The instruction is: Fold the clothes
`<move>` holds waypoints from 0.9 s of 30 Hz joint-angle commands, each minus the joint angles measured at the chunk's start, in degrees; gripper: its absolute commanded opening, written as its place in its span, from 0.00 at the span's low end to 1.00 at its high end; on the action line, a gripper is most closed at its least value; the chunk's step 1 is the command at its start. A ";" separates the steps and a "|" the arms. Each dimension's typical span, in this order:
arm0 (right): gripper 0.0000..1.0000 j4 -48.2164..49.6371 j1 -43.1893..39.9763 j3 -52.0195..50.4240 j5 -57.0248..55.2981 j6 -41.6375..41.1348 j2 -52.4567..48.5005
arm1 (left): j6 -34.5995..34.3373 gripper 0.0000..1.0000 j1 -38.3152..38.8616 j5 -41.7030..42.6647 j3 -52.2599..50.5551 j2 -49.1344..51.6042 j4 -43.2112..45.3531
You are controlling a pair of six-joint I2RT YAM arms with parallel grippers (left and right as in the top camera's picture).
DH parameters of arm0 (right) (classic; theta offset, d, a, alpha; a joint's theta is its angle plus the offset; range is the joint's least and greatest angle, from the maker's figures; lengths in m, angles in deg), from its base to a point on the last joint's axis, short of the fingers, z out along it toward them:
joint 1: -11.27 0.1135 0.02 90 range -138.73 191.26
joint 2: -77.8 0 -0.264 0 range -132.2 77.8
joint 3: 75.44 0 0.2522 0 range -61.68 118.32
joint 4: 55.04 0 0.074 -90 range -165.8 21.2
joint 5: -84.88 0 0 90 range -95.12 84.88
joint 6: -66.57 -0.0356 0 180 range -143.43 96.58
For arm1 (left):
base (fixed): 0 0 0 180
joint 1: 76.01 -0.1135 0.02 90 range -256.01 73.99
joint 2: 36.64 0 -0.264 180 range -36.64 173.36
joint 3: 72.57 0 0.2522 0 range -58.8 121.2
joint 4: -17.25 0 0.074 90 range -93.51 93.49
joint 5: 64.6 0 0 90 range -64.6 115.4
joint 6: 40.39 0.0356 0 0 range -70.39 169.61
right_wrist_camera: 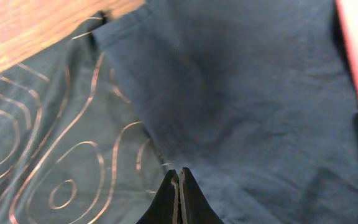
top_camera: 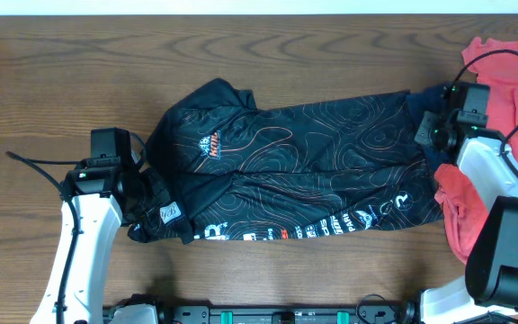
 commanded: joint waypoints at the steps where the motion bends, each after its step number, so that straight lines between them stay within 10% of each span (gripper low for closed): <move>1: 0.01 0.15 -1.20 0.61 -0.83 1.29 -2.67 | 0.94 0.45 -0.09 -0.68 -0.59 0.24 -0.02; 20: 0.02 2.27 -12.48 1.29 -16.13 -6.58 -12.83 | 0.92 0.45 -0.09 -0.68 -0.59 0.24 0.42; 27: 0.01 -2.40 -24.61 5.16 -3.98 -10.75 -12.61 | 0.94 0.45 -0.09 -0.68 -0.57 0.24 0.44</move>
